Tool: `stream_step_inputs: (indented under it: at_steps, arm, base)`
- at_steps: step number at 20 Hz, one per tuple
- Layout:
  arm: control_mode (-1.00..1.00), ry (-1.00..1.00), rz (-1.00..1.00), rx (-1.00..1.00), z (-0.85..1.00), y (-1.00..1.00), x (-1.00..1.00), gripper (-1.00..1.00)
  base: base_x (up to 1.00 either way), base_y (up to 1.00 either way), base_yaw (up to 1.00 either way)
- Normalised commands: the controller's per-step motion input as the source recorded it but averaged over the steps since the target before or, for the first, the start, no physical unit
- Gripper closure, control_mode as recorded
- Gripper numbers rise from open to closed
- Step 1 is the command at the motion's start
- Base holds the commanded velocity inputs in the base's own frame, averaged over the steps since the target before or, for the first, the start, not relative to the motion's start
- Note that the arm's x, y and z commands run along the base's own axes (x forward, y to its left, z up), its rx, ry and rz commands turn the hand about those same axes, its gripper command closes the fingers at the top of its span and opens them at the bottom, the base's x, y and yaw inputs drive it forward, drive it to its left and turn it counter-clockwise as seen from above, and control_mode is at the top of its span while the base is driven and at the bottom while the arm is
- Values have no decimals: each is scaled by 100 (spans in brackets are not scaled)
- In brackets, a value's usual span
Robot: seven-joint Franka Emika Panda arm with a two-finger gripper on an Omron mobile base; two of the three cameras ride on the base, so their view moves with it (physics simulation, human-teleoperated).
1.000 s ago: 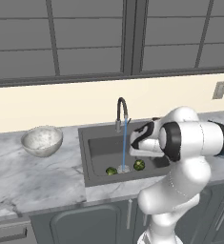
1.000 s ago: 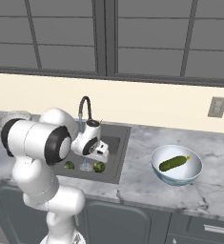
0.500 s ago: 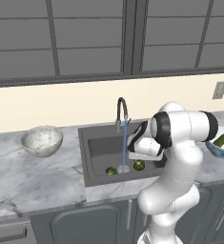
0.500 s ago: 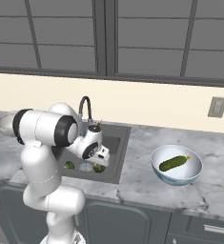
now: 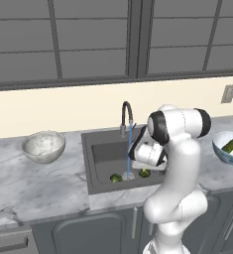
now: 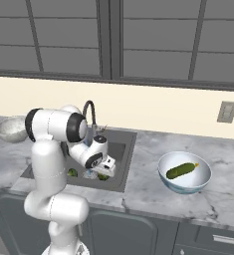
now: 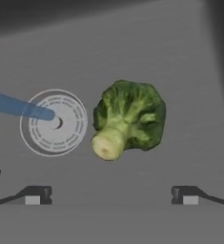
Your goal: Pick the broccolis from the sink and place them in one bowl. Place the cucumber in the other bowl. Then turn off the sink faucet.
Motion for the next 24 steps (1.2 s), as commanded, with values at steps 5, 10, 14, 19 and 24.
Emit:
stream_step_inputs:
  at_steps: [5, 10, 14, 19, 24]
  arm:
    - [-100, 0, -1, 0, -33, -3, 29, -100]
    - [-100, 0, -2, 0, -31, 0, 32, -100]
    - [-100, 0, -3, 0, -32, 0, 34, -100]
    - [-100, 0, -3, 0, -31, 0, 34, -100]
    - [-100, 0, -4, 0, -33, 0, 41, -100]
  base:
    - [0, 0, 0]
    - [0, 0, 0]
    - [0, 0, 0]
    - [0, 0, 0]
    - [0, 0, 0]
